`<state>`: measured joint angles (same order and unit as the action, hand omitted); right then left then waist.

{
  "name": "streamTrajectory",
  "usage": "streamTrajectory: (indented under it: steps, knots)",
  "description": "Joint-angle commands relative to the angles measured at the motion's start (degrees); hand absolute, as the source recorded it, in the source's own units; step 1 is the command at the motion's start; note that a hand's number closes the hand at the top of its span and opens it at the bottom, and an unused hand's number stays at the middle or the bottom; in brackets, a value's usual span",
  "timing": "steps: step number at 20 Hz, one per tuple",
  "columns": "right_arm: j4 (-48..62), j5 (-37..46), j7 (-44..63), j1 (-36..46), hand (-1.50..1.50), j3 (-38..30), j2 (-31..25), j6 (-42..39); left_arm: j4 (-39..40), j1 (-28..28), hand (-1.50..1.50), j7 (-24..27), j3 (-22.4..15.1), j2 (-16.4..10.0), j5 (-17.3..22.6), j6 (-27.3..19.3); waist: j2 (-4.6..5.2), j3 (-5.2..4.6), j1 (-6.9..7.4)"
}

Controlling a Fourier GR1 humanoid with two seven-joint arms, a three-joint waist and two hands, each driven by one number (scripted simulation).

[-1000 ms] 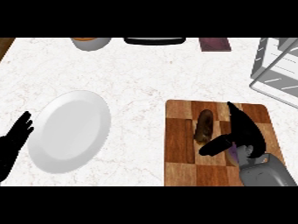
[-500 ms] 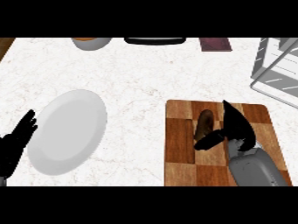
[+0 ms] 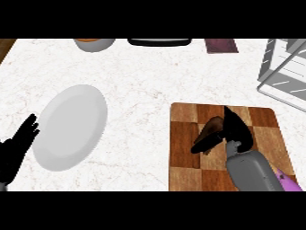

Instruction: Pick the sweet potato from the cutting board and place it in the tiered basket

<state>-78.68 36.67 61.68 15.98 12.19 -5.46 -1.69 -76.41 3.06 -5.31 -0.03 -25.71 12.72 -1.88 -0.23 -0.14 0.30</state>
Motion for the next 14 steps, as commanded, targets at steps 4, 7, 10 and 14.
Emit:
streamTrajectory:
  steps: [4, 7, 10, 14]
  knots:
    - [6.5, -1.7, -1.5, 2.5, -1.50, -4.7, 0.9, -2.2, 0.1, -1.2, 0.00, -0.5, 1.4, 1.0, -2.2, 0.7, 0.28, 0.15, -0.03]
    - [5.1, 4.5, -6.7, -0.4, 1.50, 1.7, 3.5, 2.7, 0.3, -1.1, 0.00, -0.3, 1.5, 2.7, -3.5, -0.3, 0.25, 0.14, -0.13]
    - [5.9, 6.3, -9.0, -2.4, 1.50, 0.8, 2.9, 5.4, -1.9, 0.4, 0.00, -1.4, 2.3, 1.9, -3.4, 0.7, 0.21, 0.16, -0.09]
    - [7.8, 9.2, -8.0, 2.3, 1.50, -1.2, 4.5, 8.5, 0.3, -1.3, 0.00, -0.9, 2.3, 4.4, -4.7, 0.5, 0.28, 0.14, -0.15]
